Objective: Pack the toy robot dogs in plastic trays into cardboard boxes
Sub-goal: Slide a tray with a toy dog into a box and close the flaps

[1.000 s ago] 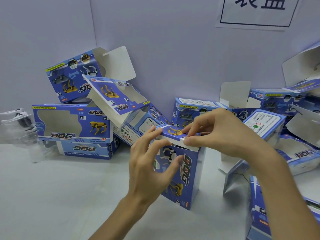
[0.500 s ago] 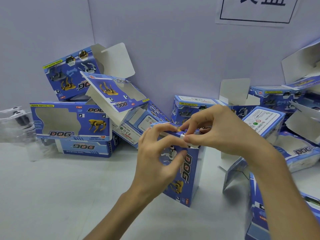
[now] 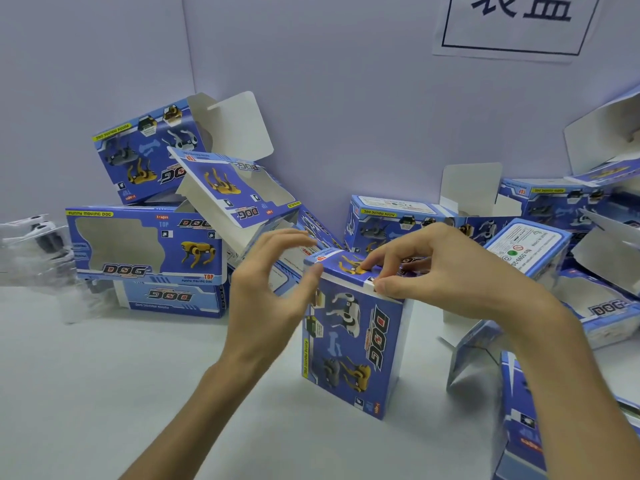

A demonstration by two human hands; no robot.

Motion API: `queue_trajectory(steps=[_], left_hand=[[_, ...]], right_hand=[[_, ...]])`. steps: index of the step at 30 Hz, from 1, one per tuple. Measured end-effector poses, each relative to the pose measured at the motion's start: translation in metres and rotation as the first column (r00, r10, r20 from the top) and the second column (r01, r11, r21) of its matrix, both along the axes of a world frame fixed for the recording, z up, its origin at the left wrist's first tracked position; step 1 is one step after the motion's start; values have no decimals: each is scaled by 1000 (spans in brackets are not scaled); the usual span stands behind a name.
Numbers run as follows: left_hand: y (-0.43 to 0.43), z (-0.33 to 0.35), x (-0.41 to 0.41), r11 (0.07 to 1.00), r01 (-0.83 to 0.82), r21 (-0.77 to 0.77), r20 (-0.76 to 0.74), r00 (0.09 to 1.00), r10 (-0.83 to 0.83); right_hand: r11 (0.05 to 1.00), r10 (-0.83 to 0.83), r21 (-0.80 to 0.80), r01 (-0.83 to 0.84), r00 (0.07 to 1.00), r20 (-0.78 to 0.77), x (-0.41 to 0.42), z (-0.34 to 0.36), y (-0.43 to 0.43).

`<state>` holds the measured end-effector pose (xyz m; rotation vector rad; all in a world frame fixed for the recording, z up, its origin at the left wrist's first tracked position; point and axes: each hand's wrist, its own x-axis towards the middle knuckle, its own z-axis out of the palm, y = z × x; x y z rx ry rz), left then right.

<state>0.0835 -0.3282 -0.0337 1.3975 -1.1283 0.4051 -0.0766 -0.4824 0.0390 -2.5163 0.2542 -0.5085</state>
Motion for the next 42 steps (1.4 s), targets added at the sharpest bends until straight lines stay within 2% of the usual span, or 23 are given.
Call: queue_trajectory(steps=[2, 4, 7, 9, 13, 18, 22, 29, 37, 40, 42], left_hand=[[-3, -4, 0, 1000, 6, 27, -207, 978, 0], [-10, -12, -11, 997, 78, 17, -383, 921, -66], [-25, -32, -41, 987, 139, -78, -445, 882, -159], [-33, -44, -58, 994, 97, -54, -459, 881, -111], [-39, -51, -63, 996, -9, 90, -428, 903, 47], [-39, -49, -62, 989, -14, 147, -394, 916, 71], [-38, -49, -63, 988, -12, 151, -415, 907, 75], [-38, -52, -63, 985, -19, 172, -435, 896, 93], [-38, -52, -63, 994, -36, 102, -392, 917, 74], [-34, -55, -55, 1000, 14, -28, -329, 944, -22], [-27, -52, -44, 996, -1, -92, -250, 968, -22]], right_hand=[[1000, -6, -5, 6, 1000, 0, 1, 0, 1], [1000, -10, -21, 11, 1000, 26, 4, 0, 4], [999, -19, -39, 22, 998, 60, 8, -2, 6], [999, -33, -12, 34, 999, 43, 11, -3, 5], [998, -59, -14, 60, 998, 24, 15, -4, 6], [993, -95, -76, 95, 995, 3, 14, -2, 15], [964, -113, -252, 88, 990, -84, 15, 1, 25], [968, -125, -234, 86, 980, -158, 18, 0, 29], [984, -64, -173, 35, 984, -166, 25, -9, 19], [992, -12, -129, -5, 991, -132, 24, -13, 12], [993, 44, -105, -55, 993, -105, 25, -16, 7]])
